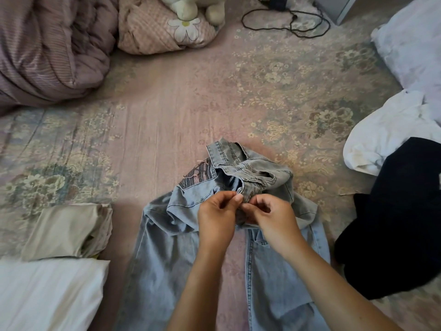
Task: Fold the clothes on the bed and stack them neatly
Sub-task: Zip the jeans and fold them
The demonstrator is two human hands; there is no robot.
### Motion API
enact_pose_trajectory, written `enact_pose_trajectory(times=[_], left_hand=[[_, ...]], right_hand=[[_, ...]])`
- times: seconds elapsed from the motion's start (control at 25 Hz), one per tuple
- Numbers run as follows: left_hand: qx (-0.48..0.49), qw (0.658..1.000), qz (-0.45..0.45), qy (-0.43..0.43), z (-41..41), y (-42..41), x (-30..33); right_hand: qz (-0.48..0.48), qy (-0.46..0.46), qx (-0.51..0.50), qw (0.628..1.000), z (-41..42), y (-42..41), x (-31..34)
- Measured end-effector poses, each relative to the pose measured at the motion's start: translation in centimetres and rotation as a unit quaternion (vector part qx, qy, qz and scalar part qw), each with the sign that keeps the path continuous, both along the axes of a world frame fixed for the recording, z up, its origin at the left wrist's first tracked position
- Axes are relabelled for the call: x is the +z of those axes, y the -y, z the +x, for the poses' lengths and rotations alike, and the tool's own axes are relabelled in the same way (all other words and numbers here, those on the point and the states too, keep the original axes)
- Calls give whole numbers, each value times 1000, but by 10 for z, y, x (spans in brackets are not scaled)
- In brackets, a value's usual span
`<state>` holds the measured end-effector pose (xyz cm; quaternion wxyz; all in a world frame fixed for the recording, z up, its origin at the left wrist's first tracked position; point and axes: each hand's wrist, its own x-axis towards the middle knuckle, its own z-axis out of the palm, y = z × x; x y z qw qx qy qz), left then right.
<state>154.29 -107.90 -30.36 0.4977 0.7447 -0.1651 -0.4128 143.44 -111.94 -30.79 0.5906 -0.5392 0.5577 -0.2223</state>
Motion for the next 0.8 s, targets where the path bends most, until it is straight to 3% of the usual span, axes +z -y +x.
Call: enact_pose_trajectory(times=[0.24,0.4,0.56,0.8], left_hand=[[12,998,26,52,-2,-1,7],[7,993,66,101,-4,-3,15],[43,994,70,65,-5,-1,13],[78,996,46,25,-7,-1,7]], right_hand=[[-29,30,-40,998,10,-9,-3],[-138,-23,-9,990,14,-22,-9],[-199,-39,1,979,15,-33,-14],[-206,-33,-27,978,16,-31,-12]])
